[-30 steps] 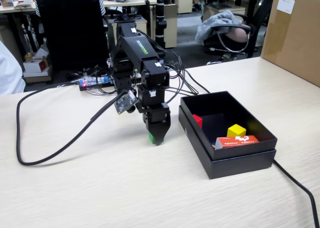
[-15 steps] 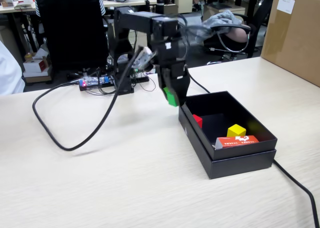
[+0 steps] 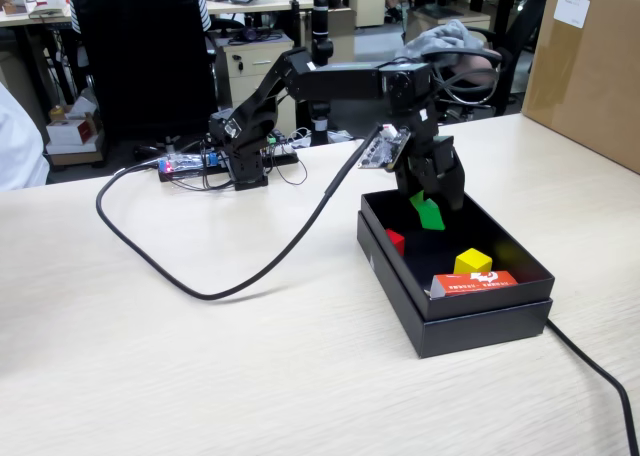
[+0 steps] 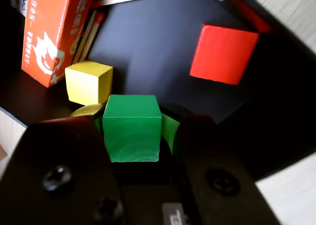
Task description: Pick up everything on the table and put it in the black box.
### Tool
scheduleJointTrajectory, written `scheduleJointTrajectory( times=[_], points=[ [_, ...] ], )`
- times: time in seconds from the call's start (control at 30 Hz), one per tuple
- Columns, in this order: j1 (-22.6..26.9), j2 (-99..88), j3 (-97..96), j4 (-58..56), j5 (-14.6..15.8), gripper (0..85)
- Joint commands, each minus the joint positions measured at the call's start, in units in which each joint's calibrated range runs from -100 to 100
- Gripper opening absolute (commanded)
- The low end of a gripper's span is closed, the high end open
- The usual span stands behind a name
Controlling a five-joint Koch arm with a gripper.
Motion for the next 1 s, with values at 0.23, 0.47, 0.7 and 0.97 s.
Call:
scheduleJointTrajectory(
  times=[0.23,0.47,0.7,0.97],
  points=[
    [0.49,3.57,-1.76,0.27,0.59,1.3],
    [-0.05,4.03,-4.02,-0.16,0.98,27.7],
    [-1.32,-26.15,-1.76,0.1,3.57,41.0],
    [-8.6,-68.49,-31.31,4.76,3.37,48.5]
  ],
)
